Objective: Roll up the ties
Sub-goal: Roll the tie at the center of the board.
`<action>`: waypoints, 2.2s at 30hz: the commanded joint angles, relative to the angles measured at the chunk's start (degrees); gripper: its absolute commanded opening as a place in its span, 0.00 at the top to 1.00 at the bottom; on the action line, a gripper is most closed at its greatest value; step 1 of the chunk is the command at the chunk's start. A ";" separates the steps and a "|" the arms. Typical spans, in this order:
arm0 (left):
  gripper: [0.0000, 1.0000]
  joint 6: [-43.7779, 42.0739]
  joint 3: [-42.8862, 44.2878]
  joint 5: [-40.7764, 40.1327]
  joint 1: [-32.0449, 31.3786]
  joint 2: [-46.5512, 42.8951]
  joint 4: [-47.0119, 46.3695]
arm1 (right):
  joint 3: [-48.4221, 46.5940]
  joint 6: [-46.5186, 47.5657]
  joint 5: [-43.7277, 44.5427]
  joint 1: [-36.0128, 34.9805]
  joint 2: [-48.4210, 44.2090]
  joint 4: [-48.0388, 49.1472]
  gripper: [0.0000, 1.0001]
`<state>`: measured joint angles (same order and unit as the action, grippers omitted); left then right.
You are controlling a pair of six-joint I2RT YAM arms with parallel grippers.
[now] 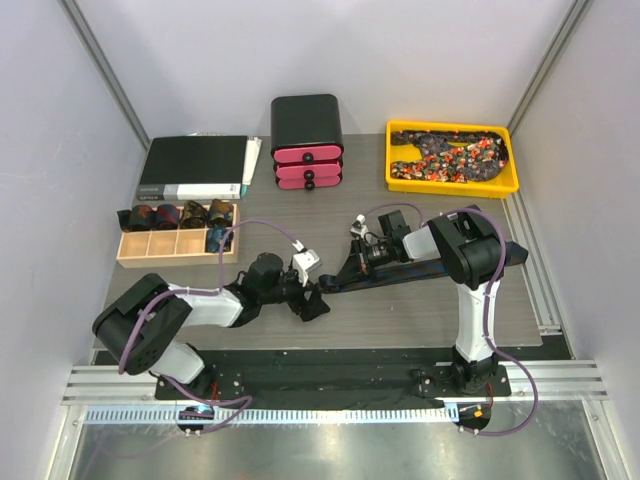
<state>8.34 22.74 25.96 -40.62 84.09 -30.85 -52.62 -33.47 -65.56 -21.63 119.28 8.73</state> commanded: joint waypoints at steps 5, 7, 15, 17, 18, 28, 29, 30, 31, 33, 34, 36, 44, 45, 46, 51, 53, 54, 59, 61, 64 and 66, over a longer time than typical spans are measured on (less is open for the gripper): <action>0.23 -9.48 0.99 -4.69 -1.21 5.28 -10.28 | 3.75 5.61 7.64 0.71 3.94 -3.46 0.99; 0.24 -9.74 1.77 -5.03 -1.13 7.21 -10.63 | 3.75 5.44 7.55 0.88 4.11 -3.46 0.99; 0.33 -11.59 3.71 -0.82 -1.22 12.67 -13.53 | 3.93 5.70 7.64 1.06 4.38 -3.02 0.99; 0.37 -12.29 4.33 -0.82 -1.30 13.28 -13.53 | 3.75 5.61 7.55 1.06 4.29 -3.02 0.99; 0.43 -12.64 4.59 -0.30 -1.22 13.46 -13.27 | 3.84 5.53 7.55 0.97 4.38 -2.93 0.99; 0.74 -21.68 13.63 -2.13 -3.85 12.76 10.24 | 3.32 3.95 7.03 1.06 3.85 -1.70 0.99; 0.77 -22.57 14.60 -3.01 -4.72 12.85 12.63 | 2.79 3.77 7.11 1.06 3.50 -1.79 0.99; 0.78 -23.10 15.74 -3.89 -4.99 12.94 15.44 | 2.44 3.68 6.85 1.06 3.41 -2.05 0.99; 0.78 -23.80 18.28 -4.59 -5.17 13.37 17.99 | 1.91 3.68 6.76 1.15 3.32 -2.57 0.99; 0.81 -24.24 20.84 -6.70 -5.52 14.16 25.82 | 0.59 4.12 6.32 1.06 2.36 -4.51 0.97; 0.83 -24.77 23.29 -7.49 -5.52 14.78 28.19 | 0.15 4.38 6.32 1.15 1.75 -5.30 0.92; 0.87 -24.69 25.32 -8.02 -5.96 15.83 33.63 | -0.90 4.91 6.15 1.24 -0.35 -7.50 0.88; 0.92 -24.07 36.92 -11.27 -8.60 22.94 47.27 | -4.33 10.88 6.41 4.04 -6.43 -21.20 0.64; 0.92 -24.07 38.68 -11.97 -8.77 23.74 49.03 | -4.51 12.45 6.50 5.09 -6.69 -22.34 0.61; 0.92 -24.07 39.56 -12.15 -8.95 24.18 50.00 | -4.68 13.08 6.50 5.63 -7.13 -24.70 0.60; 0.92 -24.42 42.82 -14.00 -9.91 26.29 53.69 | -4.51 13.62 5.80 7.13 -8.36 -26.57 0.60; 0.92 -24.60 43.87 -14.35 -10.18 27.17 54.49 | -3.81 11.95 5.09 7.13 -8.80 -23.77 0.60; 0.92 -24.60 44.31 -14.53 -10.35 27.96 54.93 | -3.81 11.51 4.66 7.13 -8.89 -22.28 0.59; 0.91 -24.86 45.28 -14.79 -10.44 28.49 56.43 | -2.31 6.06 2.63 6.95 -9.77 -16.30 0.57; 0.91 -24.95 45.46 -14.88 -10.36 28.76 56.52 | -2.05 5.61 2.63 6.60 -9.77 -15.41 0.57; 0.90 -24.86 45.90 -14.97 -10.44 29.28 57.04 | -1.44 7.62 3.86 5.37 -9.42 -15.85 0.58; 0.90 -24.86 46.34 -15.14 -10.44 29.37 57.39 | -1.61 9.91 5.69 4.93 -8.46 -18.38 0.66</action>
<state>-15.49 70.02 12.99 -50.30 109.47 19.75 -54.87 -25.74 -61.14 -15.29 112.40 -8.93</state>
